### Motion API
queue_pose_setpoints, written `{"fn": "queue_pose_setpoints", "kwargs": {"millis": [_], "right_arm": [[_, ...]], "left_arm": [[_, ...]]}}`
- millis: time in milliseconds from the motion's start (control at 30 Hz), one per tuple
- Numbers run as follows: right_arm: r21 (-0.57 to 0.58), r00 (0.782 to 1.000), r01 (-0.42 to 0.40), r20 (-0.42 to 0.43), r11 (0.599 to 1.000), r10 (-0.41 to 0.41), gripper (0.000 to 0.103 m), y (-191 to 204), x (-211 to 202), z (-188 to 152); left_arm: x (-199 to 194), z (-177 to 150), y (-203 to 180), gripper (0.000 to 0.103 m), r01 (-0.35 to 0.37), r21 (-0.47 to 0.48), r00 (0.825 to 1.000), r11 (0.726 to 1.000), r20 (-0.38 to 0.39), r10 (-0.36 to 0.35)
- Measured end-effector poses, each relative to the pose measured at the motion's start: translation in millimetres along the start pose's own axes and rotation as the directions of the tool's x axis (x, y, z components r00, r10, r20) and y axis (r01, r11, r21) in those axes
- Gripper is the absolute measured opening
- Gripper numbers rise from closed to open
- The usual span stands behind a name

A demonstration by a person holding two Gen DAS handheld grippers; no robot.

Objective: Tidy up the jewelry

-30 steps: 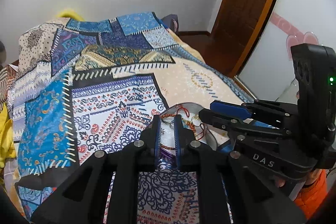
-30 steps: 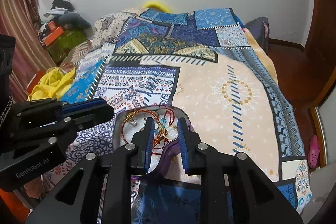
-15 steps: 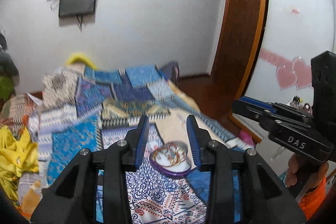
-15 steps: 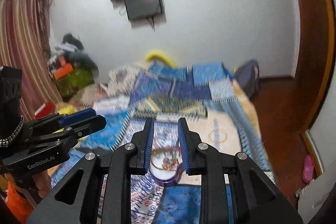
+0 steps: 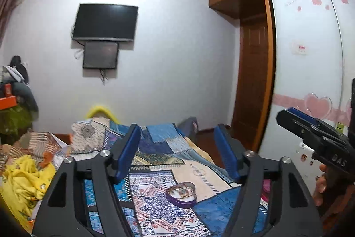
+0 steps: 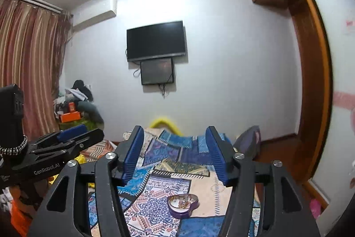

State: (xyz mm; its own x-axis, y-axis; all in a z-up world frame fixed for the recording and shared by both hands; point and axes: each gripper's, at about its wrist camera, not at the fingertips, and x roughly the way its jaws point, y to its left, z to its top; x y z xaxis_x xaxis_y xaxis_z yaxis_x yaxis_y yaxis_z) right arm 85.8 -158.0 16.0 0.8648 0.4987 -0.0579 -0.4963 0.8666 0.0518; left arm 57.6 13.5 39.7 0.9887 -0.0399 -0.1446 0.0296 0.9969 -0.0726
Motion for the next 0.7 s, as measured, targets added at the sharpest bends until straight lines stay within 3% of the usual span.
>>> {"fn": "queue_pose_setpoints", "kwargs": {"millis": [100,167,700], "right_arm": [[-0.009,0.999,0.043,0.020,0.999,-0.043,0.078,5,-5,-3],[-0.009,0.998,0.062,0.021,0.998,-0.062,0.087,7,-6,-5],[-0.015,0.995,0.098,-0.006,0.995,-0.098,0.090,4,-22,-8]], "left_arm": [[-9,-2,0,0.092,-0.037,0.003,0.999,0.999,0.019,0.037],[-14,-4,-1,0.092,-0.052,0.008,0.998,0.999,0.031,0.052],[-31,-15,-17,0.099,-0.064,0.043,0.997,0.997,0.036,0.063]]}}
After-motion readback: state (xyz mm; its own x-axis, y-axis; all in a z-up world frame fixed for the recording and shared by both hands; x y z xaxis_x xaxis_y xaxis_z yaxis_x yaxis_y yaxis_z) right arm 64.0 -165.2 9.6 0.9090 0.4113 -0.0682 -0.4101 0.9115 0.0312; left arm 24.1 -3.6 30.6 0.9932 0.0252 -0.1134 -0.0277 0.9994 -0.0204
